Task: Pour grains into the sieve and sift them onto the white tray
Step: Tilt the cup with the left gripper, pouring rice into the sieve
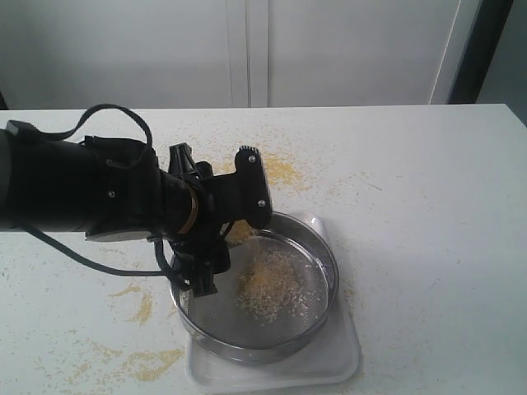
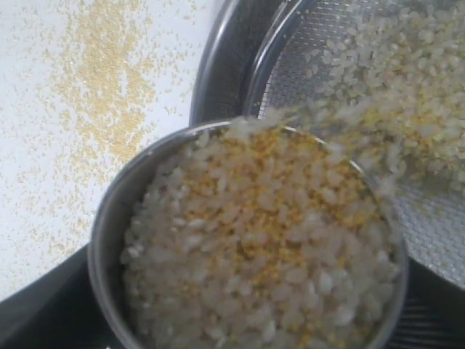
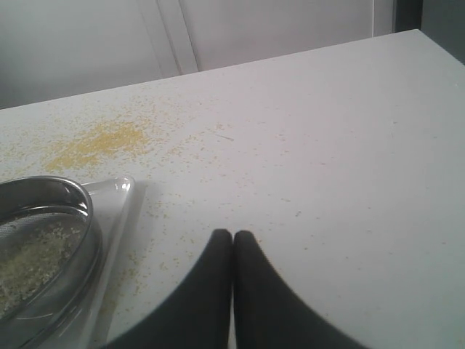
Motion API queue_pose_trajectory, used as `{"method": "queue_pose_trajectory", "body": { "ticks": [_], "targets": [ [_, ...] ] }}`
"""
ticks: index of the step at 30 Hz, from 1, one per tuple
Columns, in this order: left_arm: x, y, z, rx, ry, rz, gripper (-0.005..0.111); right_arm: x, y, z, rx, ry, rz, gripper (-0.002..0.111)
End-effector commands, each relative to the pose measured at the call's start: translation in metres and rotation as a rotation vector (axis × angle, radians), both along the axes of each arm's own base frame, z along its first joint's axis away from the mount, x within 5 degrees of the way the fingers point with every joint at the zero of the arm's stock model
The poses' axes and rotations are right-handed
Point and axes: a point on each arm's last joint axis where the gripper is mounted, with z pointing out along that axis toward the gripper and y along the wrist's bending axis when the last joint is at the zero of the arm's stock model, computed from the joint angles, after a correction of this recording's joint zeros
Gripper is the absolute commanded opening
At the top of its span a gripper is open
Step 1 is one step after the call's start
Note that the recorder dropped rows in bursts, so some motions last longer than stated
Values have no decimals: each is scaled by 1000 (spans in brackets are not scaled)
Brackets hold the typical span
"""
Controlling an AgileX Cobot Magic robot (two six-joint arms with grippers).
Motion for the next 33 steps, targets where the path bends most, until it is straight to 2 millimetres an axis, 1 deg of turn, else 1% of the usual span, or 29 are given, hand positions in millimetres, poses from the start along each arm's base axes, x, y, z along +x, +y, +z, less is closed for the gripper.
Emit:
{"method": "queue_pose_trajectory", "body": {
  "ticks": [1,9,15,22,33],
  "targets": [
    [1,-2,8,44,-43,-51,0,0,0,-1,4,-8,3,0],
    [1,-1,7,79,-47,-69,0,0,0,-1,4,-8,3,0],
    [-13,-11,6,176,-67,-175,0,0,0,-1,4,-8,3,0],
    [-13,-7,5,213,-57,-150,0,0,0,-1,4,-8,3,0],
    [-13,-7,5,226,-64,-168,0,0,0,-1,4,-8,3,0]
  ]
}}
